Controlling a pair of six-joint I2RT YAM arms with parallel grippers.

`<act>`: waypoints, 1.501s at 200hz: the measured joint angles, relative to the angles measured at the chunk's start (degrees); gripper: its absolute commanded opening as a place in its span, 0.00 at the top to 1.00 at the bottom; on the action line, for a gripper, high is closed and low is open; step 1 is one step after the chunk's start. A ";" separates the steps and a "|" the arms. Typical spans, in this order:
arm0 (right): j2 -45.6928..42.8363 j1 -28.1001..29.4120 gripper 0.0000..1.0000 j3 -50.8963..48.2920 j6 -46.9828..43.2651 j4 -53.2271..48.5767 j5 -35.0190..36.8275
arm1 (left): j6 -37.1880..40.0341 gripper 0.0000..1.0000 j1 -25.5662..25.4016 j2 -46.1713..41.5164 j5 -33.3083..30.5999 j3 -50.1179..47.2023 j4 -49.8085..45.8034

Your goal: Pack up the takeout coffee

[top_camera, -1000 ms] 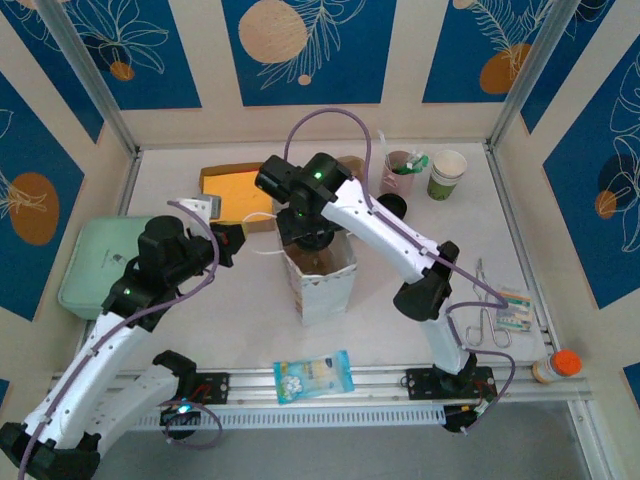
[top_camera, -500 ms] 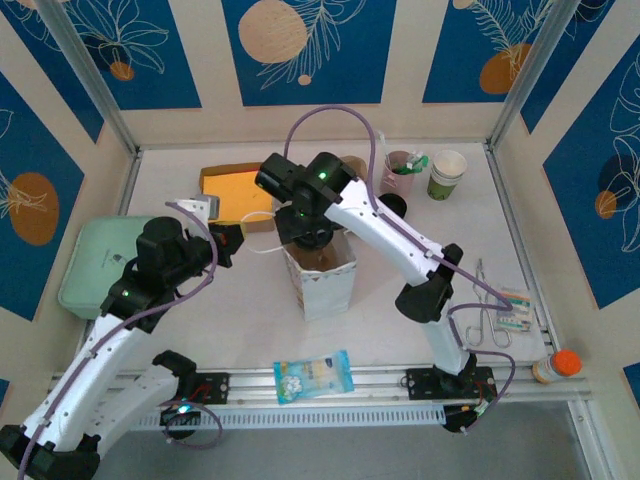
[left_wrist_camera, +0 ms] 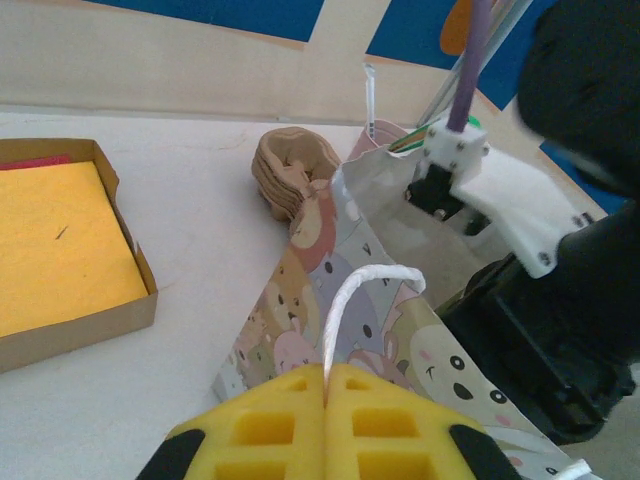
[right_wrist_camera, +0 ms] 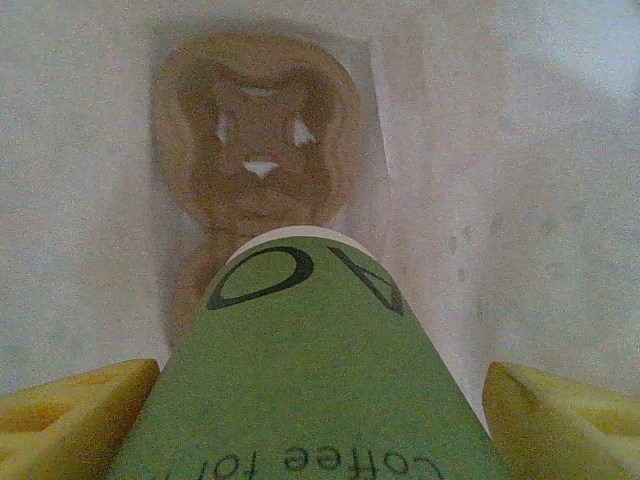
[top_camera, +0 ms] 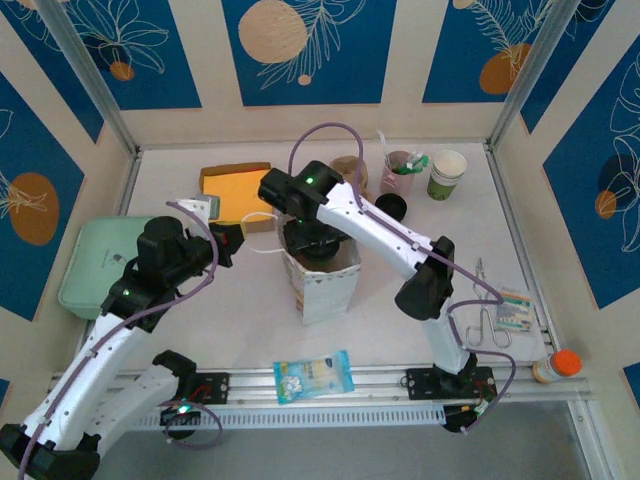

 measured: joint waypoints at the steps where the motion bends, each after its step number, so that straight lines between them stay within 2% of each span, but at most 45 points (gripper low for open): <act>1: 0.00 -0.02 0.55 -0.09 0.04 -0.02 -0.02 | 0.02 1.00 0.00 0.00 0.00 0.00 0.00; 53: -3.04 0.63 0.55 -3.52 0.00 0.44 -2.60 | -0.13 1.00 -0.02 -0.04 0.00 0.00 0.00; 55: -3.19 0.70 0.55 -3.58 0.02 0.50 -2.78 | -0.13 0.99 -0.02 -0.07 0.00 0.00 0.00; 65: -3.67 0.92 0.55 -3.65 -0.15 0.59 -3.26 | -0.17 0.77 -0.02 -0.22 0.02 0.00 0.00; 73: -3.89 1.07 0.55 -3.69 -0.33 0.72 -3.67 | -0.24 0.65 -0.02 -0.39 0.07 0.00 0.04; 81: -4.11 1.11 0.55 -3.91 -0.50 0.94 -4.02 | -0.37 0.57 0.00 -0.59 0.15 0.00 0.02; 93: -4.42 1.11 0.55 -4.42 -1.07 1.18 -4.35 | -0.26 0.53 -0.02 -0.92 0.13 0.07 0.00; 139: -6.08 1.33 0.55 -7.63 -2.34 2.36 -5.44 | 3.39 0.48 -0.02 2.60 -0.61 6.10 -1.77; 186: -7.80 2.05 0.58 -9.66 -2.29 4.44 -6.32 | 8.79 0.46 0.26 19.23 -1.64 20.85 -4.42; 232: -9.07 2.29 0.58 -13.09 -1.84 6.78 -6.75 | 12.50 0.46 1.03 37.22 6.29 31.76 -8.55; 264: -11.54 2.34 0.58 -16.46 -1.55 8.33 -7.02 | 14.71 0.48 1.07 43.87 11.91 36.85 -12.15; 300: -13.27 2.32 0.59 -18.38 -1.44 9.79 -7.17 | 16.50 0.56 1.09 48.35 14.64 41.90 -14.62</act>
